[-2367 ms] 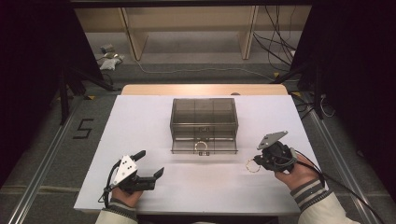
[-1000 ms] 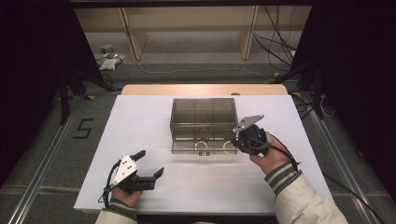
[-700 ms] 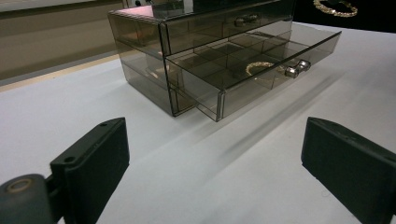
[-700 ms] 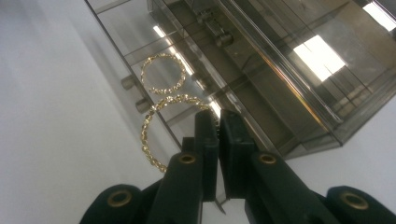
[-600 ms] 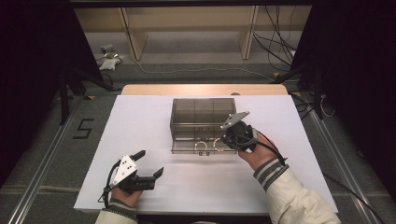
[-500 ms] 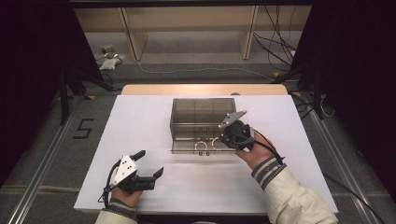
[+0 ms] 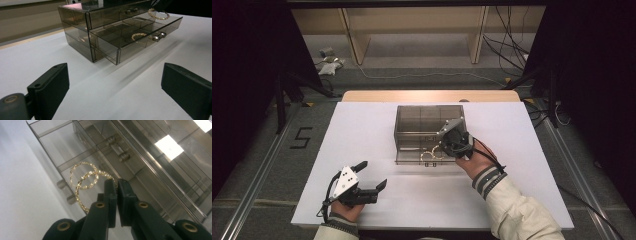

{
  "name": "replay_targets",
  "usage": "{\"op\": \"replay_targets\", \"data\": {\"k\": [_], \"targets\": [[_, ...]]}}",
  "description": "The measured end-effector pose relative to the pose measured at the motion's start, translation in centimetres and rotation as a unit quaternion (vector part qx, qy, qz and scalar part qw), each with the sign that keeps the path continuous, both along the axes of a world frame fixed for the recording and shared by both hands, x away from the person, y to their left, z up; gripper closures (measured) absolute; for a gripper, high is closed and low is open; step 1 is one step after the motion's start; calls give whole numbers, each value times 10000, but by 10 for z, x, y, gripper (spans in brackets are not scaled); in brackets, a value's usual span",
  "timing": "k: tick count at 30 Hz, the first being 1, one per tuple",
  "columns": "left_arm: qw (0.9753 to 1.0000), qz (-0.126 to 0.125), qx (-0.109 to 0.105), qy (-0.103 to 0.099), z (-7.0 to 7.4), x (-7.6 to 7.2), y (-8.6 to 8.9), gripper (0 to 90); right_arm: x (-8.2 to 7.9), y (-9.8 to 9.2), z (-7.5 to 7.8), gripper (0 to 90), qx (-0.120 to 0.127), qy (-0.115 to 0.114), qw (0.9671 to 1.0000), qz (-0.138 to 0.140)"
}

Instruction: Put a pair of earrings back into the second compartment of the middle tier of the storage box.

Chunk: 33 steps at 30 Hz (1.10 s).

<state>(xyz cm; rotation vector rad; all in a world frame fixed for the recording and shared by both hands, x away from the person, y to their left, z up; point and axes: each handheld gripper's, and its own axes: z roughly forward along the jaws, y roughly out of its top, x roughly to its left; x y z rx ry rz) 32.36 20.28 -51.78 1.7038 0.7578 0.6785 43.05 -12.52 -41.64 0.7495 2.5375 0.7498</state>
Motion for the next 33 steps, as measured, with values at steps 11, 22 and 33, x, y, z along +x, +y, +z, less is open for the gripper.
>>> {"op": "replay_targets", "data": {"k": [11,22,33], "targets": [[10000,-20,21,-12,0,0,0,77,6,15,-12,867,-27,0,10000,-19],[10000,-29,23,-6,0,0,0,77,12,23,-21,867,-66,50,9999,-69],[10000,-35,14,-11,0,0,0,77,12,25,-26,866,-193,121,9997,-49]]}}
